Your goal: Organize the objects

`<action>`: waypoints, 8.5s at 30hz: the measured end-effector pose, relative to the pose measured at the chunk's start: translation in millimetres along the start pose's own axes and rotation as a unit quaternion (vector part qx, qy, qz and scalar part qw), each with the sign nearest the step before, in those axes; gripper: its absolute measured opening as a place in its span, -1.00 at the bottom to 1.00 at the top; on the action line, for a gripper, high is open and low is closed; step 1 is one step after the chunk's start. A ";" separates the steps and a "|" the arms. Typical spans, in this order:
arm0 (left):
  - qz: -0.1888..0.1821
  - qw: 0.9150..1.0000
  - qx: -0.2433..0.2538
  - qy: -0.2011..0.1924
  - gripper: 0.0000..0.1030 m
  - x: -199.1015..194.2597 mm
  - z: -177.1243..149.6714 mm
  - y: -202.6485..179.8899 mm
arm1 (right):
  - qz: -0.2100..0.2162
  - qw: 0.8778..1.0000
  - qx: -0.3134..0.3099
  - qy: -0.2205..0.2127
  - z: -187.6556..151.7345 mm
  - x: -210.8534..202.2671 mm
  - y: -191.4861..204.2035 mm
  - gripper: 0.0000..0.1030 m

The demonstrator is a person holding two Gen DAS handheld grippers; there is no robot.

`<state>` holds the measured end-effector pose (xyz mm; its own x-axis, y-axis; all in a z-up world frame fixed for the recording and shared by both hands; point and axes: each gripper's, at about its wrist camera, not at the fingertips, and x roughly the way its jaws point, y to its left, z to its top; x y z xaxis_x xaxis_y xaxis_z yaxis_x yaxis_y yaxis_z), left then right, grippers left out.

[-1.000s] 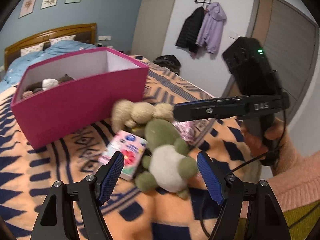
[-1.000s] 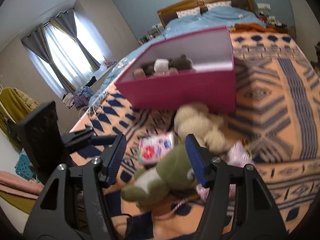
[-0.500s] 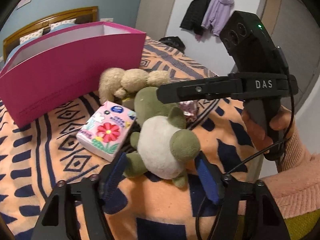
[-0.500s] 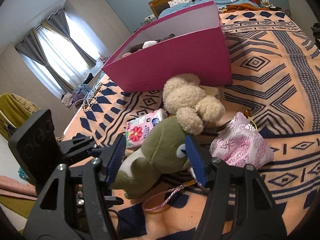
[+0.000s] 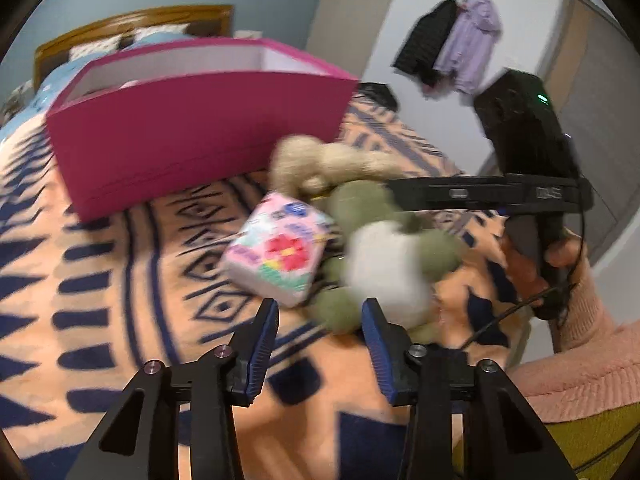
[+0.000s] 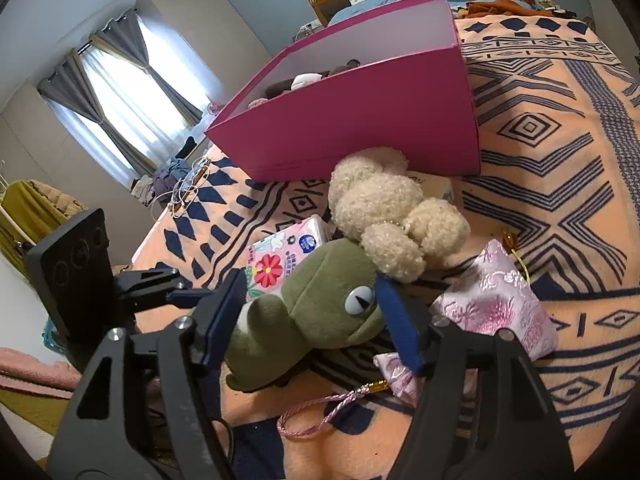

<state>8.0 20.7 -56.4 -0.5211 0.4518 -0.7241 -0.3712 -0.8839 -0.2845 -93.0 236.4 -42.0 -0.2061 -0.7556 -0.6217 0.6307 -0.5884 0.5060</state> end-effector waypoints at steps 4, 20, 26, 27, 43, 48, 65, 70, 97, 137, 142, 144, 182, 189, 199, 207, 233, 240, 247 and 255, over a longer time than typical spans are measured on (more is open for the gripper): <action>-0.028 0.999 -0.022 0.001 -0.17 -3.2 -7.4 10.7 | -0.001 1.000 0.008 0.015 -0.6 7.1 -7.8 0.61; -0.076 0.997 0.016 0.006 0.23 4.5 -7.4 -18.5 | 0.031 0.999 0.024 0.008 -7.0 15.6 19.1 0.02; -0.074 0.997 -0.007 0.001 0.23 6.2 -3.8 -7.5 | 0.019 0.999 0.030 0.009 -10.0 3.8 15.1 0.05; -0.074 0.997 -0.007 0.001 0.23 6.4 -3.5 -7.1 | 0.013 0.999 0.031 0.009 -12.7 -0.4 12.8 0.06; -0.121 0.993 0.003 0.012 -0.13 24.7 19.7 -11.7 | 0.095 0.992 0.073 0.044 -67.6 -18.3 11.0 0.06; -0.115 0.993 0.022 0.014 -0.15 27.7 35.3 -18.7 | 0.143 0.984 0.101 0.037 -63.1 -0.7 12.6 0.08; -0.059 0.997 -0.008 -0.053 0.19 -30.6 16.2 10.9 | 0.045 0.998 -0.009 0.032 -47.8 -19.0 42.7 0.14; -0.062 0.997 -0.009 -0.049 0.19 -41.6 -4.9 8.4 | 0.005 1.000 -0.014 -0.005 -31.7 -9.3 38.5 0.32; -0.043 0.998 -0.028 -0.023 -0.22 -36.6 -15.9 -6.3 | 0.029 0.999 -0.014 0.010 -18.0 7.8 37.1 0.10; 0.086 0.986 0.019 -0.142 -0.21 -75.3 186.9 70.4 | 0.006 0.988 -0.087 -0.131 217.9 6.1 73.6 0.10; 0.092 0.987 -0.005 -0.130 -0.21 -57.7 199.8 92.2 | -0.004 0.991 -0.071 -0.115 237.2 31.3 58.8 0.10; 0.097 0.987 -0.013 -0.128 -0.21 -52.2 204.0 99.9 | -0.005 0.992 -0.063 -0.109 244.1 40.0 52.8 0.10; 0.142 0.972 -0.060 -0.177 0.21 -44.0 191.4 131.5 | 0.009 0.999 -0.008 -0.041 253.7 98.3 14.9 0.16; 0.109 0.971 -0.028 -0.213 0.46 -66.2 168.6 83.6 | 0.049 0.996 -0.034 -0.064 222.2 57.2 39.6 0.19; 0.069 0.973 0.020 -0.220 0.47 -68.7 129.5 28.2 | 0.042 0.991 -0.083 -0.101 162.5 -9.0 68.1 0.23; 0.046 0.984 0.034 -0.168 0.47 -30.5 103.1 9.5 | 0.020 0.992 -0.051 -0.117 112.8 -37.6 50.4 0.23; -0.004 0.999 0.014 -0.034 0.35 69.5 84.1 10.3 | -0.066 0.990 0.095 -0.075 20.2 -13.4 -34.2 0.23; -0.037 0.999 -0.002 -0.021 0.24 76.0 87.0 17.4 | -0.069 0.991 0.092 -0.072 17.8 -7.8 -32.3 0.23; -0.070 0.997 -0.012 -0.013 0.13 83.6 90.5 20.5 | -0.077 0.991 0.088 -0.072 17.0 -4.5 -31.2 0.16; -0.063 0.998 -0.002 -0.016 -0.08 81.7 90.9 13.1 | -0.085 0.990 0.085 -0.077 19.2 0.0 -33.2 -0.11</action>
<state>-109.3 57.0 -62.2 -0.4952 0.5623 -0.6623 -0.4313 -0.8208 -0.3745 -128.3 250.5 -47.3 -0.4173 -0.6692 -0.6148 0.4453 -0.7403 0.5036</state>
